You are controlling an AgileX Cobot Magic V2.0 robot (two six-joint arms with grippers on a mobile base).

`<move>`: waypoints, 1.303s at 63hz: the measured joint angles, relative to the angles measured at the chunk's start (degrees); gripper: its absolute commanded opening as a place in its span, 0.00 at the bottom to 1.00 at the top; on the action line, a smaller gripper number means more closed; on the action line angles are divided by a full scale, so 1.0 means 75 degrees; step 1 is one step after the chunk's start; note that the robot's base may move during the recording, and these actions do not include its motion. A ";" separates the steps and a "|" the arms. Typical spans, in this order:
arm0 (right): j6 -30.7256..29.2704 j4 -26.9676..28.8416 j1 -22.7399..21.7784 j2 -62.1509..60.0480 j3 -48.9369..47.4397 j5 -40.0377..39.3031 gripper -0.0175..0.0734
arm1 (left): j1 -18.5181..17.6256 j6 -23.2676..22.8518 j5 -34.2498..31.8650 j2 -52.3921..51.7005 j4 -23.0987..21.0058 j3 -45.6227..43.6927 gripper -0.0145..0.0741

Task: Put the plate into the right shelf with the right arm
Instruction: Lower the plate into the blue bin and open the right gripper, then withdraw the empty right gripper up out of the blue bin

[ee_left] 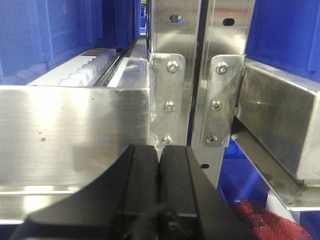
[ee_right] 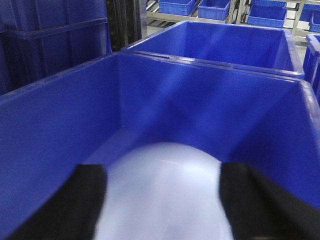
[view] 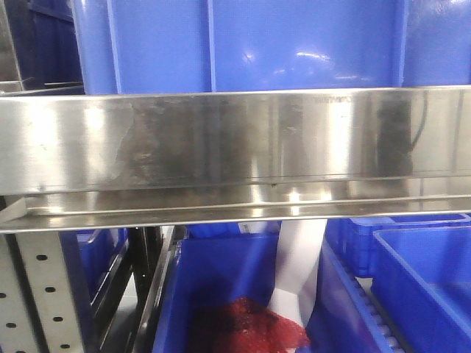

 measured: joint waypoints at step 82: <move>0.0271 -0.0035 -0.0705 -0.3647 -0.0017 0.4241 0.26 | 0.0000 0.0000 0.0000 0.0000 0.0000 0.0000 0.11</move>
